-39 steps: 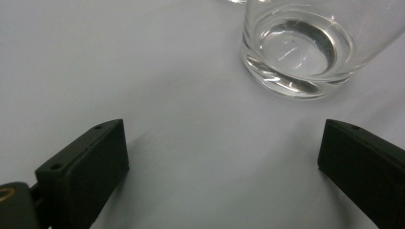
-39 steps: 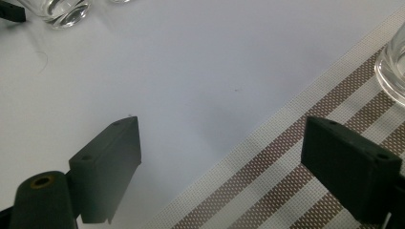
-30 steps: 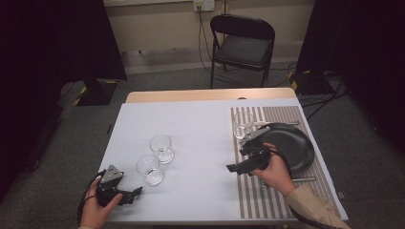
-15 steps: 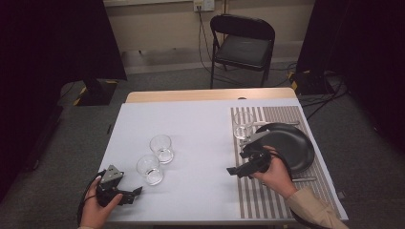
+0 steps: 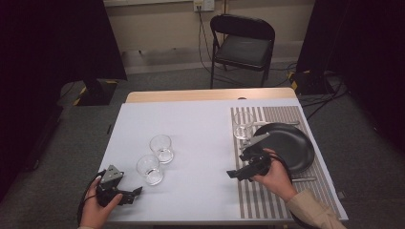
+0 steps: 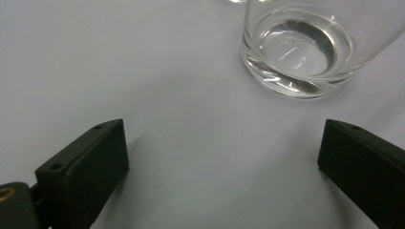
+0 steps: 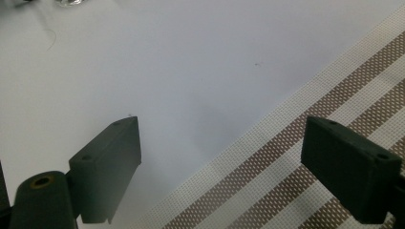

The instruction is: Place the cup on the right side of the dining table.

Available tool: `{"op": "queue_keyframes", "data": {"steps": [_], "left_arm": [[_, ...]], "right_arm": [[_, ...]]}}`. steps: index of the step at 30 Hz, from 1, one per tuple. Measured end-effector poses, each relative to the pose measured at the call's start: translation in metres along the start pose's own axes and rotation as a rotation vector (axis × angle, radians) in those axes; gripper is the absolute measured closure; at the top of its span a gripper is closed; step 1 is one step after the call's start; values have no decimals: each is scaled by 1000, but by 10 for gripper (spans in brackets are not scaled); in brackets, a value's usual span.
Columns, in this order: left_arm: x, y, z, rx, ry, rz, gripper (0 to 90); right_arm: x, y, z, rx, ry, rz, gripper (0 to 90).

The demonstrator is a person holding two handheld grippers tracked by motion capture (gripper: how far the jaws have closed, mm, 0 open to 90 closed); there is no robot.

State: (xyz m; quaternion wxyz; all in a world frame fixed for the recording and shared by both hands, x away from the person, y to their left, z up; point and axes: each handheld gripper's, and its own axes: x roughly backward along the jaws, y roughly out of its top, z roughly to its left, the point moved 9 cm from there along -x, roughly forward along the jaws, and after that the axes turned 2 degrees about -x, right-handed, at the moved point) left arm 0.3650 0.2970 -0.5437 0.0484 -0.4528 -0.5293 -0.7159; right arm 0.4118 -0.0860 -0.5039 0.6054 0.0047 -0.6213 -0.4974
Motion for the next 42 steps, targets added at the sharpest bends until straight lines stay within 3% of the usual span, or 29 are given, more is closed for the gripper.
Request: {"op": "queue_keyframes", "data": {"steps": [42], "left_arm": [[0, 0, 0, 0, 0, 0, 24]], "right_arm": [[-10, -19, 10, 23, 21, 38, 126]]}}
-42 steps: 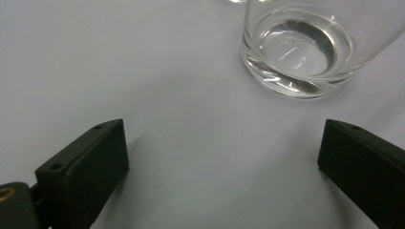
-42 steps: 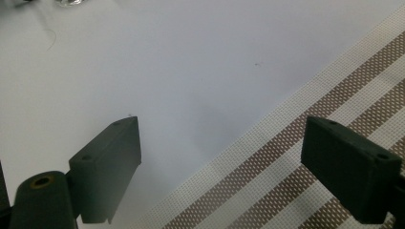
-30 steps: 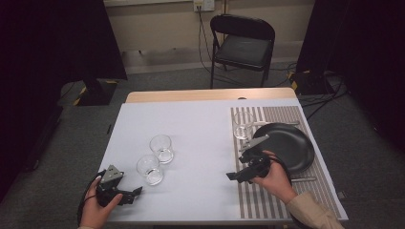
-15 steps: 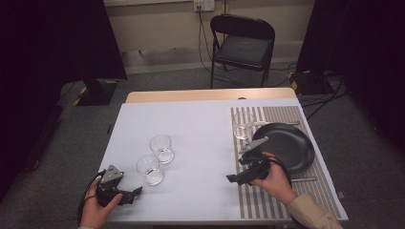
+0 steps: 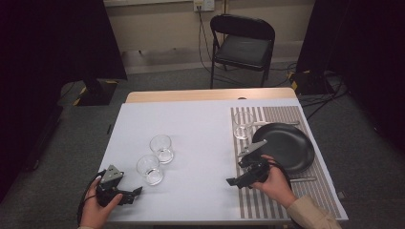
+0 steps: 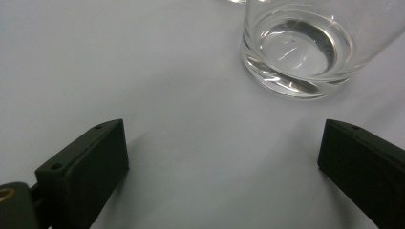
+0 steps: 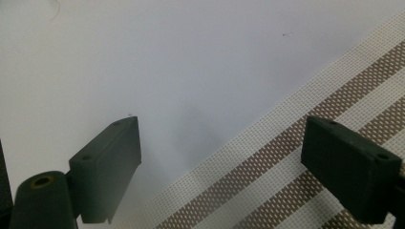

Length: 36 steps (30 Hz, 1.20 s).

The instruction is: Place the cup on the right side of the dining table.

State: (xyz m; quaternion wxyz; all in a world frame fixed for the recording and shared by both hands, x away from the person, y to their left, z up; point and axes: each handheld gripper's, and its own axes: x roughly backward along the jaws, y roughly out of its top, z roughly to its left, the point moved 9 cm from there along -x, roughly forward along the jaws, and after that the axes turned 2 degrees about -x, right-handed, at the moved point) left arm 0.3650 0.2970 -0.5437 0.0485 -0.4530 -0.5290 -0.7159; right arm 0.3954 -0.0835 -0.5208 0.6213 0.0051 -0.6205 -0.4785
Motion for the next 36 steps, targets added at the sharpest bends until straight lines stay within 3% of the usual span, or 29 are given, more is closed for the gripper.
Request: {"op": "queue_keyframes", "data": {"steps": [26, 36], "left_arm": [[0, 0, 0, 1, 0, -1, 24], [0, 0, 0, 0, 0, 0, 24]], "right_arm": [[-9, -10, 4, 58, -17, 16, 125], [-12, -15, 7, 191, -75, 20, 120]]}}
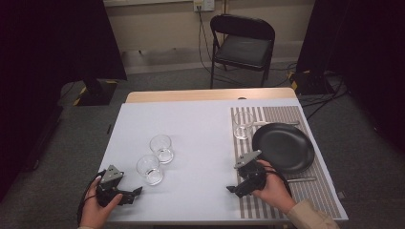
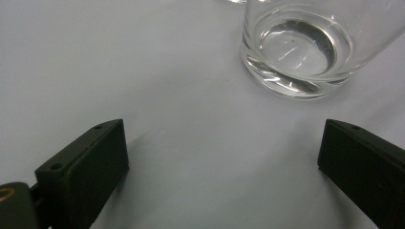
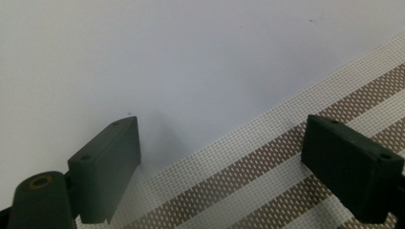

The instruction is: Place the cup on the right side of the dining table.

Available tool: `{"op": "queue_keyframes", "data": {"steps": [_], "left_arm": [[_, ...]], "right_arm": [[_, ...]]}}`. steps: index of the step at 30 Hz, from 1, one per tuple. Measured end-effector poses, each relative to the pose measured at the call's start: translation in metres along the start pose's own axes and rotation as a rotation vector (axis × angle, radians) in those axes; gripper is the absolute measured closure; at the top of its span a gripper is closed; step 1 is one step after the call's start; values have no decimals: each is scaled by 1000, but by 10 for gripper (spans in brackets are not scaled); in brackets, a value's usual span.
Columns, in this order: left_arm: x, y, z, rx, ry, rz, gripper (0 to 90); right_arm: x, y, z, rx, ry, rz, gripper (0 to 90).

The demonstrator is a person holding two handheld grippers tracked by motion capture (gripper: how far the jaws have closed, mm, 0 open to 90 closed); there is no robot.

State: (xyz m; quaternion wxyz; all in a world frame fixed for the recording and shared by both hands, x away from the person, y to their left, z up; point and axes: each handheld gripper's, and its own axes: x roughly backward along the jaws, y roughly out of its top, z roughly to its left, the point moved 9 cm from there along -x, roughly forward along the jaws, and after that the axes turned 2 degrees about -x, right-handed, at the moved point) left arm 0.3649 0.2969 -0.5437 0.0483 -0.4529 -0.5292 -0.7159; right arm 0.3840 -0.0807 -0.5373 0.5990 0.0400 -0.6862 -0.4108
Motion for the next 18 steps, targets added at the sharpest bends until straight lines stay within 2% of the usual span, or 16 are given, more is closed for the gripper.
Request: {"op": "queue_keyframes", "data": {"steps": [4, 18], "left_arm": [[0, 0, 0, -2, 0, 1, 24], [0, 0, 0, -1, -1, 1, 24]], "right_arm": [[-1, -1, 1, 25, -18, -5, 119], [-1, -2, 1, 23, -20, -30, 119]]}}
